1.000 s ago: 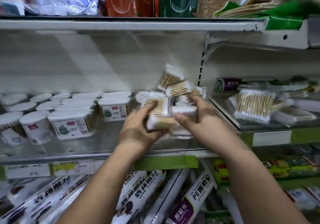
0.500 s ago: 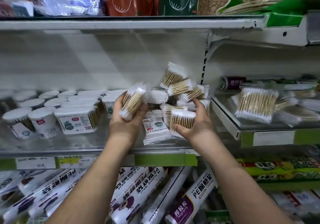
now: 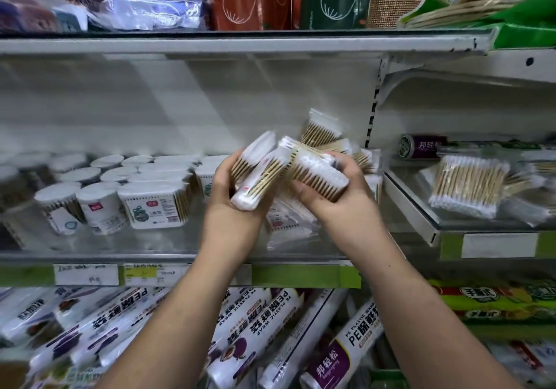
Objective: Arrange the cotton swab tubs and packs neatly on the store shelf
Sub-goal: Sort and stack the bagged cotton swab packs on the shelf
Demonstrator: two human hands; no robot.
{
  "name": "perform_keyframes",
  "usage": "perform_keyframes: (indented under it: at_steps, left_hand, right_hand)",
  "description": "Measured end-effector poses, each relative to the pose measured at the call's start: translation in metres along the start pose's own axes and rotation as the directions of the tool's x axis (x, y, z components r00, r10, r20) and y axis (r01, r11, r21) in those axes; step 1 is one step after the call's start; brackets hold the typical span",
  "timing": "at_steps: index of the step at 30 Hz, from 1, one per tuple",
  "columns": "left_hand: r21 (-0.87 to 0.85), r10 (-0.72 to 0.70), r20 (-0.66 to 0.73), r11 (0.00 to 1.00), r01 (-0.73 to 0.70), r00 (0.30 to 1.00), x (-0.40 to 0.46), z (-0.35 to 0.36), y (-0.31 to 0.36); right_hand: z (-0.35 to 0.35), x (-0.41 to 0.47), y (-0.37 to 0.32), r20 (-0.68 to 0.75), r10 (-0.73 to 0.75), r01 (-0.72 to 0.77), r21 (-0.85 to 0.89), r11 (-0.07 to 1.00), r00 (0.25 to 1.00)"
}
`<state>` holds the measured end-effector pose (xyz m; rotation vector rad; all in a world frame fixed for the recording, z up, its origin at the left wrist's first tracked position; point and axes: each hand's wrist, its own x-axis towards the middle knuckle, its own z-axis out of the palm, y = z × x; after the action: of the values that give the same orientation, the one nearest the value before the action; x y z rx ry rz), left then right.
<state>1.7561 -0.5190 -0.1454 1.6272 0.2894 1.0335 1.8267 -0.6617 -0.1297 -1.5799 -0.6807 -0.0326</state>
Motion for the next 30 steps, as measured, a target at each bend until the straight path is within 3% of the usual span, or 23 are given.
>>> perform_keyframes:
  at_steps: [4, 7, 11, 15, 20, 24, 27, 30]
  left_hand:
    - [-0.225, -0.136, 0.018, 0.965, 0.137, 0.991, 0.005, -0.021, 0.015]
    - [-0.308, -0.233, 0.107, 0.916, 0.255, 0.967, 0.018, -0.042, 0.020]
    - [-0.424, -0.344, 0.217, 0.810, 0.406, 0.914, 0.031, -0.067, 0.024]
    - [-0.390, -0.405, 0.353, 0.756, 0.526, 0.843, 0.043, -0.093, 0.023]
    - [-0.353, -0.370, 0.449, 0.763, 0.541, 0.814, 0.067, -0.126, 0.030]
    - [-0.309, -0.385, 0.436, 0.785, 0.537, 0.813, 0.093, -0.159, 0.035]
    - [-0.249, -0.382, 0.269, 0.859, 0.447, 0.884, 0.120, -0.186, 0.029]
    - [0.032, -0.196, 0.079, 0.980, 0.194, 0.977, 0.146, -0.213, 0.020]
  right_hand:
    - [0.020, 0.009, -0.009, 0.079, 0.109, -0.130, 0.352, 0.927, 0.991]
    - [0.038, 0.013, -0.013, 0.127, 0.162, -0.203, 0.488, 0.849, 0.979]
    - [0.069, 0.013, -0.019, 0.189, 0.170, -0.248, 0.545, 0.801, 0.967]
    - [0.099, 0.017, -0.024, 0.219, 0.181, -0.266, 0.466, 0.844, 0.959]
    - [0.135, 0.027, -0.030, 0.202, 0.189, -0.257, 0.400, 0.880, 0.961]
    - [0.169, 0.036, -0.042, 0.211, 0.155, -0.224, 0.360, 0.906, 0.965]
    - [0.195, 0.048, -0.053, 0.174, 0.146, -0.188, 0.255, 0.948, 0.974]
    - [0.220, 0.066, -0.059, 0.137, 0.128, -0.153, 0.191, 0.970, 0.982]
